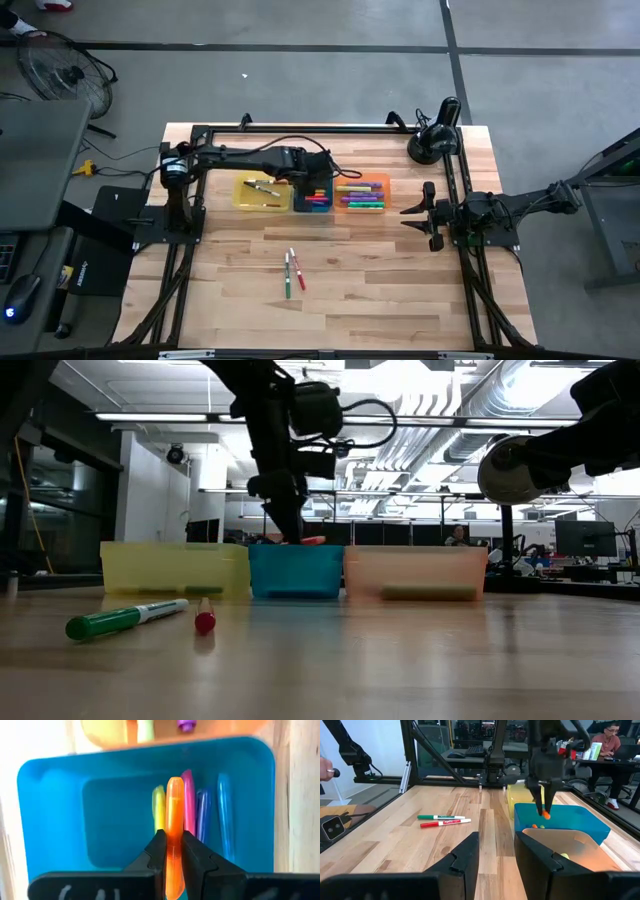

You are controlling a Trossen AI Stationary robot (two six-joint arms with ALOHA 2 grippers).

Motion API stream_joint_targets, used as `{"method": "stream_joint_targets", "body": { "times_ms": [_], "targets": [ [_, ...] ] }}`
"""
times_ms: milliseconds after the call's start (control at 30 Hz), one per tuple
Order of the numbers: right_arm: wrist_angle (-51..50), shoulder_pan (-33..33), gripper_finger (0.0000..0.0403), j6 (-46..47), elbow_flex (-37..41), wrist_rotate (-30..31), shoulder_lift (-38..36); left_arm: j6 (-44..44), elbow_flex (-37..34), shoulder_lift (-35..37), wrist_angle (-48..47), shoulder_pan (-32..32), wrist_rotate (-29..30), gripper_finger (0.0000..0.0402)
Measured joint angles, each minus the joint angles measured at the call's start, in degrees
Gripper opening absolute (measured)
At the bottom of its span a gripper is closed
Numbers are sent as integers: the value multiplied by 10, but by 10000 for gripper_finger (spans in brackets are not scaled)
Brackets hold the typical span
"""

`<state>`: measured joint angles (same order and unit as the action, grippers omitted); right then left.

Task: Pick & Place Markers
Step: Put the orange pen into the blue bin, then put the green dry erase marker into the yellow bin

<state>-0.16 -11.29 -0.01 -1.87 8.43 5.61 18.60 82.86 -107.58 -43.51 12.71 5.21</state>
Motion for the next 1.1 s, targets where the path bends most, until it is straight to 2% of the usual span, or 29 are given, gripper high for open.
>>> {"method": "stream_joint_targets", "body": {
  "times_ms": [433, 767, 1100],
  "targets": [
    [0, 0, 113, 0, 0, 0, 0, -10, 0, -23, 6, 0, 1, 30],
    [0, 0, 113, 0, 0, 0, 0, -24, 0, -23, 5, 0, 1, 79],
    [0, 0, 113, 0, 0, 0, 0, -26, 0, -23, -3, 0, -1, 85]
  ]
}}
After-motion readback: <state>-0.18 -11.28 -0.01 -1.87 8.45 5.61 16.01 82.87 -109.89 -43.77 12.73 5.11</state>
